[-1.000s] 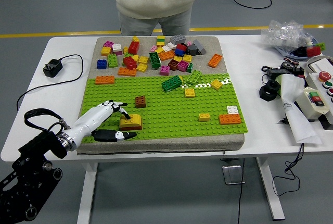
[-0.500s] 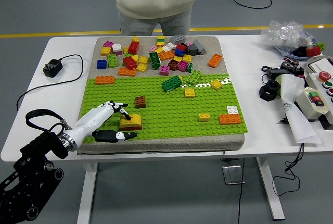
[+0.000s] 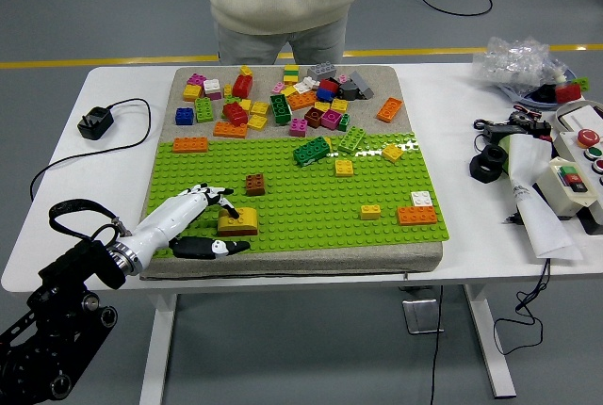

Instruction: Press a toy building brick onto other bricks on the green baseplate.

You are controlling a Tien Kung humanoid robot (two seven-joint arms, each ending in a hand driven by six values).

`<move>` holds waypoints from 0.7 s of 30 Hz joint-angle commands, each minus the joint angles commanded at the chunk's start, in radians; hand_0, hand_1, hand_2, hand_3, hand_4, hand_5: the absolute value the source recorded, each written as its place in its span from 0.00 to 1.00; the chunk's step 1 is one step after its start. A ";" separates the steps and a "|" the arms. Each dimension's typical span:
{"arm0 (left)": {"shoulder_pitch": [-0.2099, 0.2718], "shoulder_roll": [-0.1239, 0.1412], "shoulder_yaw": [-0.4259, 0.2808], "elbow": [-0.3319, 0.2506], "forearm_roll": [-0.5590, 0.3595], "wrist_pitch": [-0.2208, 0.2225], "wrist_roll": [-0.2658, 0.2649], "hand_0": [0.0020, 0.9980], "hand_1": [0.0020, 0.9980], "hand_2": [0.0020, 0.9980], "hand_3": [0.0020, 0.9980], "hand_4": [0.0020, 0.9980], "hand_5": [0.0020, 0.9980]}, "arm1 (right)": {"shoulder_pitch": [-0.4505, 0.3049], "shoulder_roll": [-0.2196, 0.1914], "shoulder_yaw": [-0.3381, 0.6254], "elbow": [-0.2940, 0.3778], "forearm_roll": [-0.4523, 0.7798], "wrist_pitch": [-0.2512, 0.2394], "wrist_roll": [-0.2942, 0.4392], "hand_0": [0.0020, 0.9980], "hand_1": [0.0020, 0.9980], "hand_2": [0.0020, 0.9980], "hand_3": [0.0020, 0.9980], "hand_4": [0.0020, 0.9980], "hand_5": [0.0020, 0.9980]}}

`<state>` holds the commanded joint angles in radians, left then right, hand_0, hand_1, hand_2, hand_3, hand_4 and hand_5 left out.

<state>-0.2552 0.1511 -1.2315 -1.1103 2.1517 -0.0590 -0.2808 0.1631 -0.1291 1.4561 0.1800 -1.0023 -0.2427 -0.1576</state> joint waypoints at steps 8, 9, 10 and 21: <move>-0.008 0.002 -0.002 0.001 -0.003 0.000 -0.001 1.00 0.94 0.92 0.59 0.97 0.67 | 0.000 0.000 0.000 0.000 0.001 0.000 0.001 0.80 0.73 0.75 0.74 1.00 0.67; -0.009 0.002 -0.001 0.001 -0.003 0.000 -0.001 1.00 0.94 0.92 0.59 0.97 0.67 | -0.001 0.000 0.000 0.000 0.001 0.000 0.001 0.80 0.73 0.75 0.74 1.00 0.67; -0.010 0.002 0.001 0.002 -0.004 0.000 -0.001 1.00 0.94 0.92 0.59 0.97 0.67 | -0.001 0.001 0.000 0.000 0.001 0.000 0.002 0.80 0.73 0.75 0.74 1.00 0.67; -0.016 -0.001 0.006 0.009 -0.005 0.002 -0.001 1.00 0.94 0.92 0.59 0.97 0.66 | 0.000 0.001 0.000 0.000 0.001 -0.001 0.003 0.80 0.73 0.75 0.74 1.00 0.67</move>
<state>-0.2712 0.1500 -1.2252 -1.1015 2.1469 -0.0574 -0.2813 0.1627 -0.1281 1.4556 0.1800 -1.0008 -0.2437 -0.1550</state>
